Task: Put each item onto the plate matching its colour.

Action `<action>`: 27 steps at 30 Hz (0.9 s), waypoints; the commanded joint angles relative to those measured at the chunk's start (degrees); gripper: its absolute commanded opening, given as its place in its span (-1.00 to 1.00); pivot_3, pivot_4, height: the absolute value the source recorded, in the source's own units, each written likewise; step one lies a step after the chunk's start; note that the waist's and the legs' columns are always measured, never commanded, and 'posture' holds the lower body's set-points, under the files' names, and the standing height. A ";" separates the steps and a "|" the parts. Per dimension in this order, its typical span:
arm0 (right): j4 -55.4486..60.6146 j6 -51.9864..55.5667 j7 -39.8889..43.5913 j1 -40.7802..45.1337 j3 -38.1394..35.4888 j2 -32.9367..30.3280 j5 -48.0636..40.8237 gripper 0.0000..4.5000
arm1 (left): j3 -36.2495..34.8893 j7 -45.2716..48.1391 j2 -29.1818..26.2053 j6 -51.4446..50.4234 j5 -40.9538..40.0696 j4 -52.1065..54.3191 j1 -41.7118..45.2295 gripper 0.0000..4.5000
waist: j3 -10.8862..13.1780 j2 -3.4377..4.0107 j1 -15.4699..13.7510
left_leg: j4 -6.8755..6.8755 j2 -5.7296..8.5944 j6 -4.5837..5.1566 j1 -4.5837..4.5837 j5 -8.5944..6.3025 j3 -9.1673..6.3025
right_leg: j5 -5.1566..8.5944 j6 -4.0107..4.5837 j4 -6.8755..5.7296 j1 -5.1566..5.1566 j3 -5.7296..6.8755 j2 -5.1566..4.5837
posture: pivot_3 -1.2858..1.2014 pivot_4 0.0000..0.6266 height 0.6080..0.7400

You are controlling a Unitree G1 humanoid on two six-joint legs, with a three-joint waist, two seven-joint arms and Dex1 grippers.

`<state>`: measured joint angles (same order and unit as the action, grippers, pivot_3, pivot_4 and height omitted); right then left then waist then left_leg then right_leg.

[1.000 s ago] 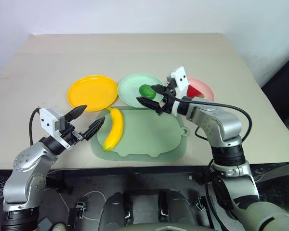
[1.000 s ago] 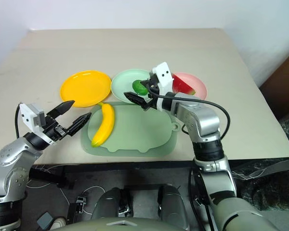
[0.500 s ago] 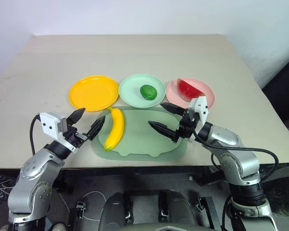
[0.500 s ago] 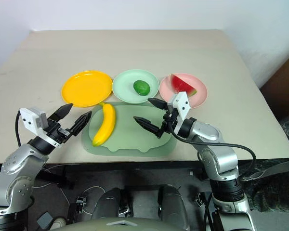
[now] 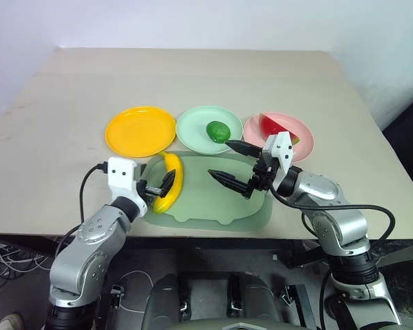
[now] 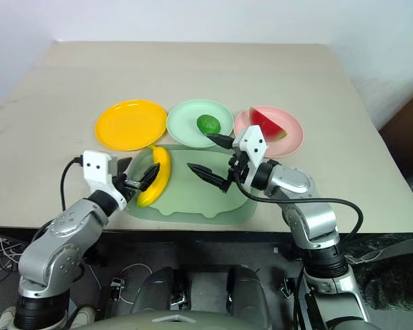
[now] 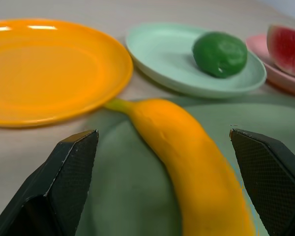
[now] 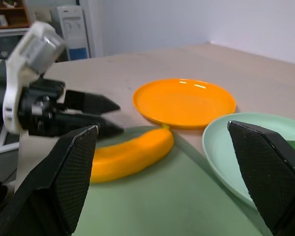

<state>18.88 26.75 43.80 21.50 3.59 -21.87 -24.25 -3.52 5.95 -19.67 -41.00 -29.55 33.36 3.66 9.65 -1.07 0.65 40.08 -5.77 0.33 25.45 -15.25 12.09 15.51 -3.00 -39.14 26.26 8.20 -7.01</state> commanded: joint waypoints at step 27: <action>5.59 -1.70 2.87 -5.12 -0.52 -7.25 -3.22 1.00 | 1.26 0.08 2.04 -24.22 -0.43 -2.64 11.72 0.44 | -0.02 -0.02 -0.05 | 0.03 0.02 0.00 -0.05 0.01 -0.05 | 0.00 -0.01 -0.01 -0.11 0.02 0.00 | 0.03 -0.52 0.32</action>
<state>23.66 26.77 46.34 16.36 3.52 -28.74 -27.60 -2.30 5.23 -17.48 -63.91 -29.32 29.85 15.52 9.63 -1.09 0.60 40.11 -5.75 0.33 25.39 -15.24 12.03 15.51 -3.01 -39.14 26.15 8.22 -7.01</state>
